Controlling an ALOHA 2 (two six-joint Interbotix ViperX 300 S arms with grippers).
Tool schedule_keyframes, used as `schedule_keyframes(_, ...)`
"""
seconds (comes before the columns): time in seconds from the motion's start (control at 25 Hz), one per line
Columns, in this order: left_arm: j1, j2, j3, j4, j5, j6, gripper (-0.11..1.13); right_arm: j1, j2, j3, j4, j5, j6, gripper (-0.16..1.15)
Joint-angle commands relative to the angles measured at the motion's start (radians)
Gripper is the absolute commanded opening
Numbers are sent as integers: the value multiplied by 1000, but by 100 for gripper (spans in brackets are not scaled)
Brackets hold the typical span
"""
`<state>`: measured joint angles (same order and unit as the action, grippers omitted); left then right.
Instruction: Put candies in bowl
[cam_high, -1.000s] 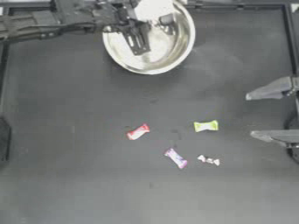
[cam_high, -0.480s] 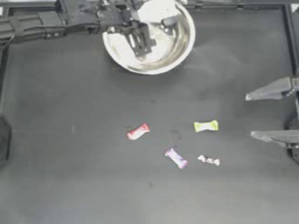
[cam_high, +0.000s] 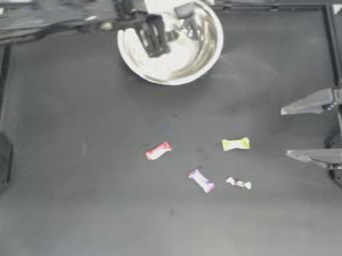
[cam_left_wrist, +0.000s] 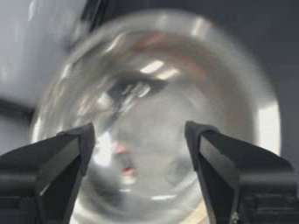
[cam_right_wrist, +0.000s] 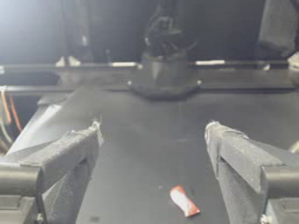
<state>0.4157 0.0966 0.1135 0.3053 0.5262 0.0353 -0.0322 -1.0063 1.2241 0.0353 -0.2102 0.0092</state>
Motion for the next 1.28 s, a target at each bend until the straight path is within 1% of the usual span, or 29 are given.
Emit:
schedule_keyframes(0.04,-80,-219,75,-35,-41,-2,93,-5,5,-15,6,-2,-3,100)
schedule_keyframes(0.2,-143,-380,216,-106,-140,-3,92,-11,-2,-14,6,3,-5,100)
schedule_keyframes(0.4,-209,-541,403,-198,-227,-5,92,-28,-21,-20,6,34,-6,100)
schedule_keyframes(0.48,-236,-601,479,-221,-285,-5,92,-31,-25,-26,6,46,-8,100)
schedule_keyframes(0.64,-285,-681,586,-247,-393,-9,92,-40,-29,-38,6,80,-6,100)
schedule_keyframes(0.84,-313,-758,695,-288,-443,-11,93,-48,-26,-69,8,133,-8,100)
schedule_keyframes(0.96,-316,-811,761,-307,-474,-11,94,-58,-17,-104,15,225,-5,100)
schedule_keyframes(1.08,-321,-861,822,-321,-508,-11,94,-81,8,-156,26,364,-5,100)
schedule_keyframes(1.16,-321,-877,847,-327,-511,-11,94,-98,38,-198,32,463,-6,100)
schedule_keyframes(1.28,-321,-888,870,-331,-515,-11,94,-117,106,-272,26,617,-6,100)
